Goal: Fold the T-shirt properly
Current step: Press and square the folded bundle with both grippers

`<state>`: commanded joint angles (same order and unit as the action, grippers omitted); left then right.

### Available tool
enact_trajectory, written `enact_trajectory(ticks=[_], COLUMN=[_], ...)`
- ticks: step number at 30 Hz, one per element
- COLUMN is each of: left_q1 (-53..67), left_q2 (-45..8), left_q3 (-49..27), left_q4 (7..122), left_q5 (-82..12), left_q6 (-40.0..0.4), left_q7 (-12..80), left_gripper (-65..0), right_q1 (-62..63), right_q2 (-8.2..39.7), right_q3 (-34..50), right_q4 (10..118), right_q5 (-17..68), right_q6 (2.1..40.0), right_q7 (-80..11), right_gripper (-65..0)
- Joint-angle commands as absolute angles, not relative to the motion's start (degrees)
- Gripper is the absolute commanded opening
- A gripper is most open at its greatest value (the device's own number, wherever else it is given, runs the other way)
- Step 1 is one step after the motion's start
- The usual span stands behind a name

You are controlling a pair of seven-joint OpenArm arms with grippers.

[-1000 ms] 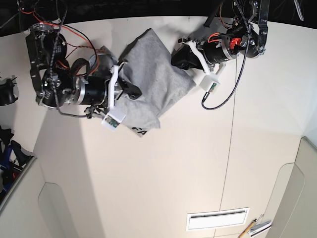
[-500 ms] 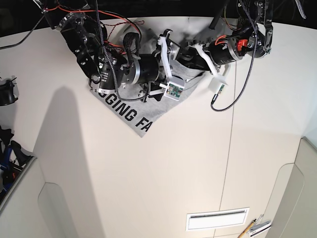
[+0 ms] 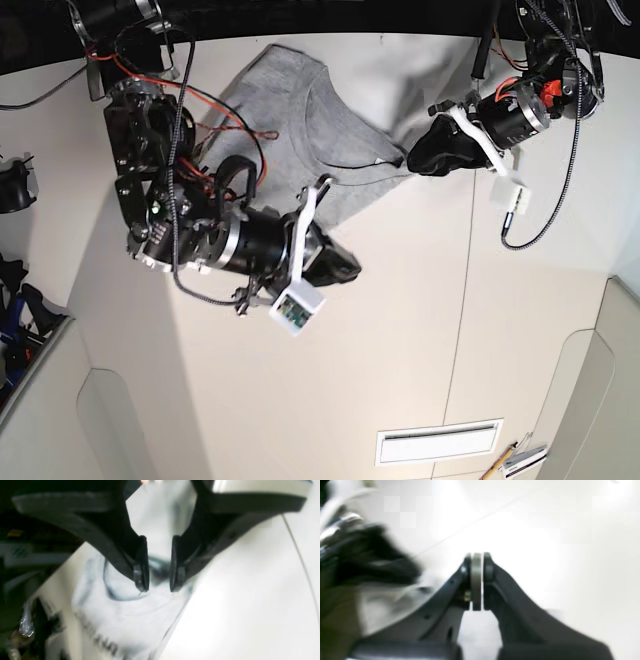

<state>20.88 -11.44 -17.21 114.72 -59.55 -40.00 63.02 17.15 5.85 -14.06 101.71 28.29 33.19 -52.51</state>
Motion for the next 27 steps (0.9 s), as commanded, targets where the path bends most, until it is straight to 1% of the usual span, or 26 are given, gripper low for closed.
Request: enact_trajectory(ticks=[3, 5, 7, 9, 11, 13, 15, 18, 21, 24, 27], left_q1=[21.98, 22.76, 23.35, 23.53, 23.53, 23.51, 23.33, 21.78, 20.08, 18.22, 16.84], left_q2=[-11.42, -11.44, -11.44, -11.38, -11.09, -11.11, -11.07, -9.76, -7.22, -7.18, -7.18], left_q3=[-17.15, -15.57, -10.92, -4.49, 2.15, 7.88, 12.49, 17.43, 18.48, 16.64, 12.27], left_q4=[120.01, 121.78, 121.8, 121.8, 121.62, 120.36, 117.78, 111.7, 104.77, 102.24, 102.26], left_q5=[-59.86, -60.69, -60.14, -57.21, -51.68, -46.5, -42.33, -38.26, -37.21, -37.19, -35.24], left_q6=[-40.0, -40.0, -40.0, -40.0, -40.0, -40.0, -40.0, -38.11, -38.13, -38.13, -38.15], left_q7=[62.85, 62.83, 62.89, 61.95, 59.51, 56.03, 52.71, 51.29, 51.51, 53.63, 56.21], left_gripper=[-49.1, -49.1, -49.1, -49.1, -49.1, -49.1, -49.1, -49.1, -49.1, -49.1, -49.1], right_q1=[19.88, 21.43, 22.96, 24.43, 25.71, 26.72, 26.94, 26.92, 26.61, 25.82, 25.82], right_q2=[5.85, 5.85, 5.85, 5.8, 5.58, 4.86, 4.56, 4.6, 4.78, 5.43, 7.64], right_q3=[-10.57, -9.04, -8.73, -8.75, -8.75, -8.75, -8.75, -8.75, -8.75, -8.75, -8.75], right_q4=[96.03, 91.44, 86.74, 81.8, 76.73, 71.79, 67.66, 62.74, 60.03, 60.03, 60.12], right_q5=[27.81, 27.81, 27.83, 27.83, 27.33, 27.18, 27.2, 27.18, 27.2, 27.99, 34.61], right_q6=[33.19, 33.21, 33.21, 33.26, 33.47, 33.45, 33.45, 34.04, 34.52, 34.7, 34.76], right_q7=[-50.76, -49.19, -47.51, -45.67, -43.38, -43.18, -43.18, -43.09, -43.46, -46.17, -51.33], right_gripper=[-65.0, -65.0, -65.0, -65.0, -65.0, -65.0, -65.0, -65.0, -65.0, -65.0, -65.0])
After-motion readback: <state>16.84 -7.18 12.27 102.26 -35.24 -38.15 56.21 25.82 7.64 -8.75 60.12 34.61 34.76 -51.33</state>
